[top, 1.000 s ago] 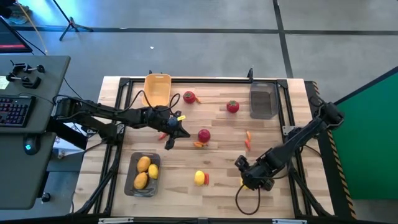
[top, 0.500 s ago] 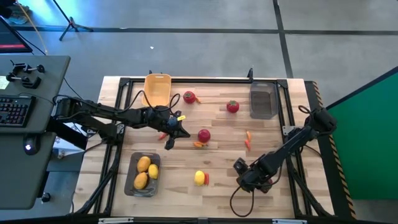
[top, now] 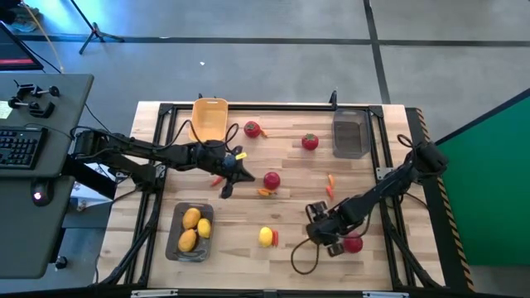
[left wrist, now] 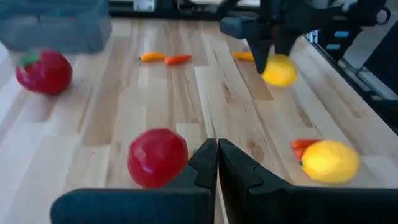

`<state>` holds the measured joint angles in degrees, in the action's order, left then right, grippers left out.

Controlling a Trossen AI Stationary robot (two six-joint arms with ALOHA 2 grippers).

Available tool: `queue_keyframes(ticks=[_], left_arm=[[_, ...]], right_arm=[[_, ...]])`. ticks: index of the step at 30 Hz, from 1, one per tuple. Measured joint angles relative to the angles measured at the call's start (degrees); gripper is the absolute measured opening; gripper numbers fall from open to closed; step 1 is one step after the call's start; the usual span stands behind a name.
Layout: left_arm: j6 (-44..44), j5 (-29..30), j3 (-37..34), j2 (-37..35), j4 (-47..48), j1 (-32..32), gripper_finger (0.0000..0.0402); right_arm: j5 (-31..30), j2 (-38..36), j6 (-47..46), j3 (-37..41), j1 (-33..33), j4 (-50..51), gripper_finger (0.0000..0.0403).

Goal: Sort produce into baskets
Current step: Put the lemon into the bottom gray bin

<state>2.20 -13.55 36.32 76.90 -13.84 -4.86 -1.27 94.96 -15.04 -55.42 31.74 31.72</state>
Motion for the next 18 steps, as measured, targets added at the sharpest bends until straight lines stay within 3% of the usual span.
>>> queue_keyframes(ticks=[9, 13, 18], left_arm=[[2.47, 0.24, 0.04, 0.00, -7.00, 0.00, 0.0000], [3.19, 0.26, 0.04, -0.02, -8.77, -0.15, 0.0000], [1.18, 0.20, 0.04, -0.02, -8.80, -1.73, 0.0000]], right_arm=[[-18.64, -2.15, -3.96, 0.00, -5.19, -5.36, 0.0153], [-22.25, -2.15, -1.66, 0.00, -8.64, -8.29, 0.0154], [-22.55, -2.16, 2.65, 0.85, -13.67, -15.25, 0.0151]])
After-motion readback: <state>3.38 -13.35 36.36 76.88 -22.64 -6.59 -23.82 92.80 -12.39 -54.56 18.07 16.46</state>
